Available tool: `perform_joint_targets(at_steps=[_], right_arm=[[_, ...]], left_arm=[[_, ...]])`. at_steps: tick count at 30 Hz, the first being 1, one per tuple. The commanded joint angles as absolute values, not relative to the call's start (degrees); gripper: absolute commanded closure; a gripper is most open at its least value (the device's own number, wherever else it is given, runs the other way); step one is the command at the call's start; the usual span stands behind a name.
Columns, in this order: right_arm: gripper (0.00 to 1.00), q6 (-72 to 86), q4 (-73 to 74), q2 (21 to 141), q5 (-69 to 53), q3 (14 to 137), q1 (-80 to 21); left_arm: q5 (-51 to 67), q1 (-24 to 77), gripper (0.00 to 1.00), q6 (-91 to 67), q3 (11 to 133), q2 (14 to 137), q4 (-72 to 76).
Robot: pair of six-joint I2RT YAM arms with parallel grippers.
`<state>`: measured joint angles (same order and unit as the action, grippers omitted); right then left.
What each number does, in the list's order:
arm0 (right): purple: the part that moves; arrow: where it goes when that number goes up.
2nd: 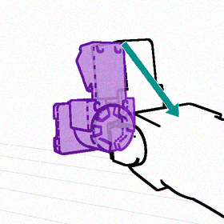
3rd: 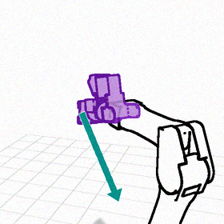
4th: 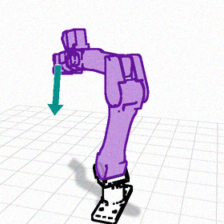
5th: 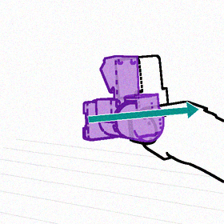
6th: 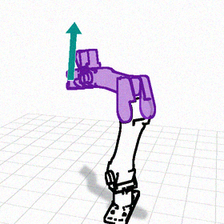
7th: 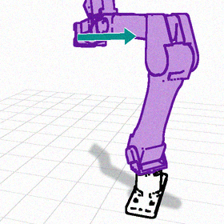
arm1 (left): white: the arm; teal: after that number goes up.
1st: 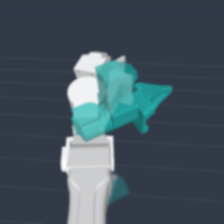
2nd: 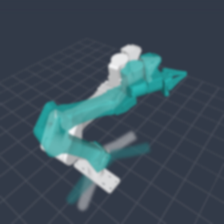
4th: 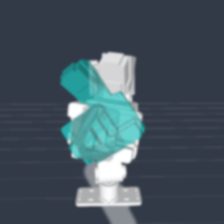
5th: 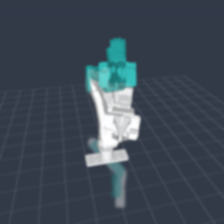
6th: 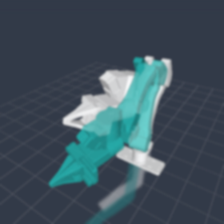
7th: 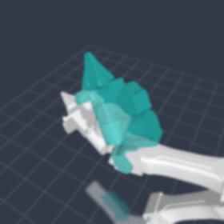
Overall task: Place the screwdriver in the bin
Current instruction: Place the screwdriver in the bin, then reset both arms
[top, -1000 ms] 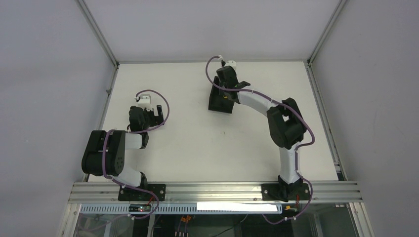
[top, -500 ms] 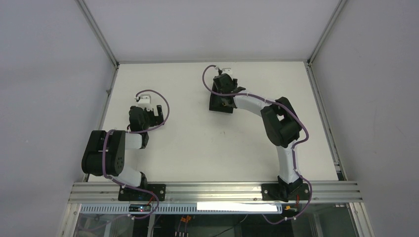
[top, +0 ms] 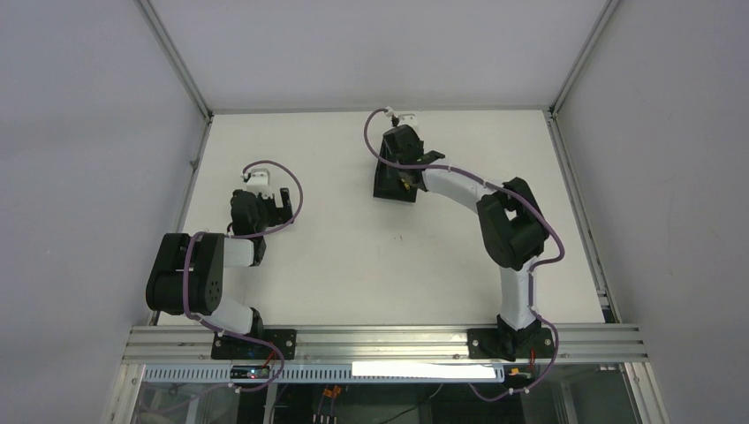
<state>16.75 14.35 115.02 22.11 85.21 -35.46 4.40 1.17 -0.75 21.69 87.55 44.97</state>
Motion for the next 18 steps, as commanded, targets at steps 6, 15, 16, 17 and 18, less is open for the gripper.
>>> perform_joint_targets(at_steps=[6,15,16,17,18], right_arm=[[0.54,14.2,15.7,105.8,24.0,90.8,-35.7],[0.51,9.1,17.5,98.8,25.7,95.1,-35.6],[0.50,8.7,17.8,98.2,25.7,95.6,-35.7],[0.51,8.1,18.1,97.6,25.8,96.2,-35.7],[0.50,7.9,18.4,97.3,25.9,96.8,-35.7]], left_arm=[[3.2,1.7,0.01,-1.0,21.8,86.4,46.6],[3.2,1.6,0.01,-1.0,21.7,86.4,46.6],[3.3,1.7,0.01,-1.0,21.8,86.4,46.6],[3.3,1.7,0.01,-1.0,21.7,86.4,46.6],[3.3,1.7,0.01,-1.0,21.7,86.4,46.6]])
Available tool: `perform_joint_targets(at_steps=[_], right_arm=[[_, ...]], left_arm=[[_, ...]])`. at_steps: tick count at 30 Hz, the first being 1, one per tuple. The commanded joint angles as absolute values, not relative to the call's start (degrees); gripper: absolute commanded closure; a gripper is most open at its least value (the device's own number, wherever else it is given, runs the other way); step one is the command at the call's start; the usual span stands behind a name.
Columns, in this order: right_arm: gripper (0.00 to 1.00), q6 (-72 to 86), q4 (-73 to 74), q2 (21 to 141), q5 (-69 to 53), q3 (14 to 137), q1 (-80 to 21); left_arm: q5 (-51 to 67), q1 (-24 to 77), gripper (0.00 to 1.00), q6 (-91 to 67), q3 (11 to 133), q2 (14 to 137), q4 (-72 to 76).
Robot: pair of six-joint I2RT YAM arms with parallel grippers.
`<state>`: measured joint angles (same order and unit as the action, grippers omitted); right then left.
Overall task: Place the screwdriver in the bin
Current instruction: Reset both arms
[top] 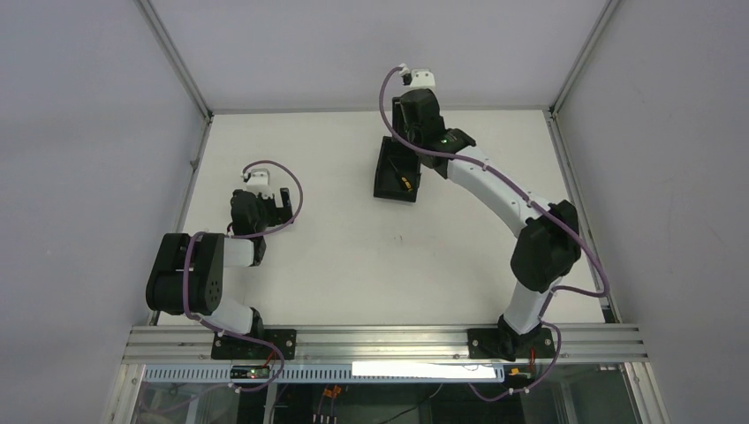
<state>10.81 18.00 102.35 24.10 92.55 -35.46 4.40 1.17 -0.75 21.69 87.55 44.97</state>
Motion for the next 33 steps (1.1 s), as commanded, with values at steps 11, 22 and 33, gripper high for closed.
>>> perform_joint_targets(at_steps=[11,22,33], right_arm=[[0.03,5.8,20.7,94.7,25.9,99.8,-35.7],[0.01,2.3,19.4,92.0,24.8,96.5,-34.7],[0.01,1.0,20.6,85.6,16.1,89.8,-24.6]], left_arm=[[3.3,1.7,0.01,-1.0,21.7,86.4,46.6],[3.2,1.7,0.01,-1.0,21.7,86.4,46.6],[3.3,1.6,0.01,-1.0,21.7,86.4,46.6]])
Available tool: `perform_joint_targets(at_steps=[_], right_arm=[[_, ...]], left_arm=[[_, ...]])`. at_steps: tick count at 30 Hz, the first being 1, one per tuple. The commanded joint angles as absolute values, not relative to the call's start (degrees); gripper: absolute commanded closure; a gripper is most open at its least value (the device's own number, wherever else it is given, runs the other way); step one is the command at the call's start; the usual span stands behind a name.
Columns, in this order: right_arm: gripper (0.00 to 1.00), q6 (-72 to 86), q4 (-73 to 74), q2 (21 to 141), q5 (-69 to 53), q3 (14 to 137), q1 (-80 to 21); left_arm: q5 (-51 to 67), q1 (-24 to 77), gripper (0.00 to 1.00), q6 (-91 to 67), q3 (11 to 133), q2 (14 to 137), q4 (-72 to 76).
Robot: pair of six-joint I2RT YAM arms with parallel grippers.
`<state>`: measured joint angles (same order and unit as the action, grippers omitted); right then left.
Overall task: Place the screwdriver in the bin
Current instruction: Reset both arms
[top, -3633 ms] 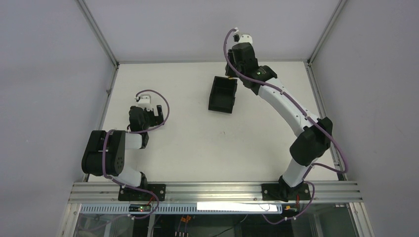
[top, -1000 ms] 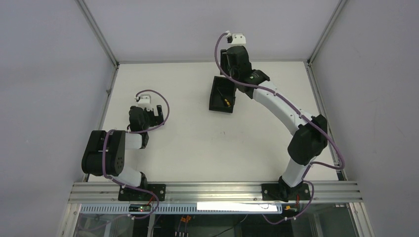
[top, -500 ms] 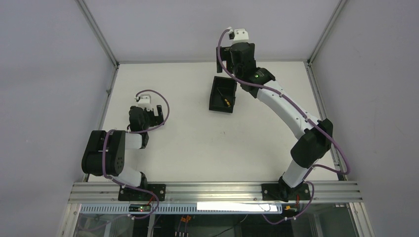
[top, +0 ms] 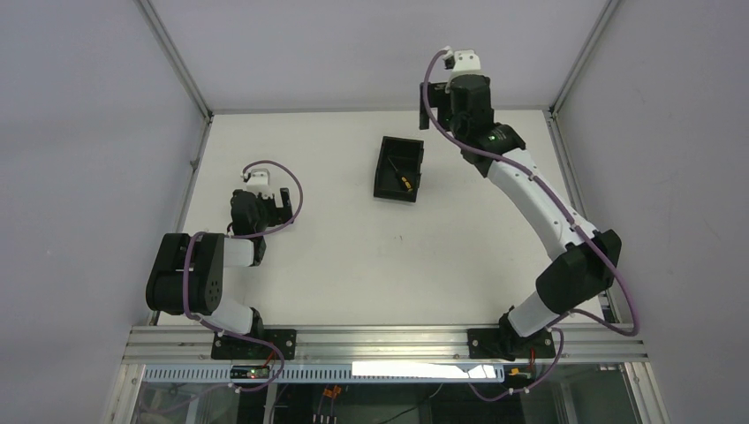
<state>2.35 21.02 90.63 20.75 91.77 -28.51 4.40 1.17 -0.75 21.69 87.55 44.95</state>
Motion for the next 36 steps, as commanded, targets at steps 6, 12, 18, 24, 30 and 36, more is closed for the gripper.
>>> perform_joint_targets(at_steps=[6,12,18,24,30,36], right_arm=[[0.01,1.2,21.0,82.0,10.6,86.7,-16.8],[0.01,2.0,20.7,79.5,4.9,84.4,-9.7],[0.01,2.3,20.8,78.5,0.8,83.0,-5.1],[0.01,2.2,21.0,78.2,-3.1,82.7,-1.4],[0.01,2.3,20.8,78.4,-3.0,83.2,-1.0],[0.01,1.7,20.4,78.0,-2.6,82.7,-0.9]], left_arm=[[3.3,1.7,0.01,-1.0,21.7,86.4,46.6],[3.2,1.7,0.01,-1.0,21.7,86.4,46.6],[3.2,1.7,0.01,-1.0,21.8,86.3,46.6],[3.2,1.7,0.01,-1.0,21.7,86.4,46.6],[3.2,1.7,0.01,-1.0,21.7,86.3,46.6],[3.2,1.7,0.01,-1.0,21.7,86.4,46.6]])
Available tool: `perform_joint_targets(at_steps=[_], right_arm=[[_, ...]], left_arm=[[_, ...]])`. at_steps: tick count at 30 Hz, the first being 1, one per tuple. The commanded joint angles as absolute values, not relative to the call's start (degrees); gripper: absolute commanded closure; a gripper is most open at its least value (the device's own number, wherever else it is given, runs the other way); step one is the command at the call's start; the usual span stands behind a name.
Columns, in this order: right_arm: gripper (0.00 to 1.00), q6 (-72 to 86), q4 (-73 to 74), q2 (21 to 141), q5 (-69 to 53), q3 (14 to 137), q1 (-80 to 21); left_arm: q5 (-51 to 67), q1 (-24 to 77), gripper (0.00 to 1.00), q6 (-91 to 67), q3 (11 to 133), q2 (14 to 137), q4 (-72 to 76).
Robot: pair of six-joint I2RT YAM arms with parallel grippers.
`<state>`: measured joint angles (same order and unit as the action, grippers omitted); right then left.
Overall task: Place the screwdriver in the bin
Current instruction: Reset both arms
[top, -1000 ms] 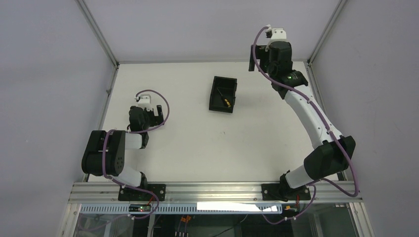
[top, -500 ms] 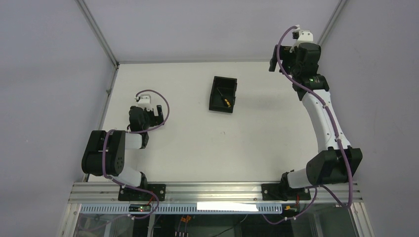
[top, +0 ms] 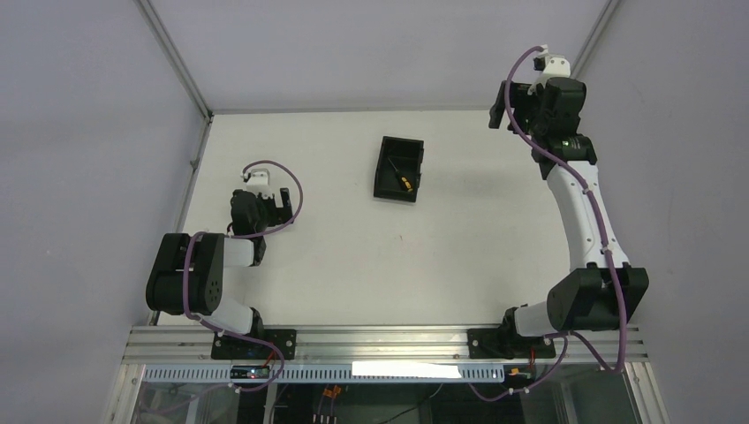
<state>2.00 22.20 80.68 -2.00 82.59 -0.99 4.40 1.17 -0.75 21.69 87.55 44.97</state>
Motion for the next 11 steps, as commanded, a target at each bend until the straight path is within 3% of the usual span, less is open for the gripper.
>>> perform_joint_targets(at_steps=[1,11], right_arm=[[0.01,1.6,20.5,78.0,-2.6,82.8,-1.0],[0.01,1.3,20.7,78.6,-1.6,82.7,-1.0]], left_arm=[[3.2,1.7,0.01,-1.0,21.7,86.4,46.6],[3.2,1.7,0.01,-1.0,21.7,86.4,46.6]])
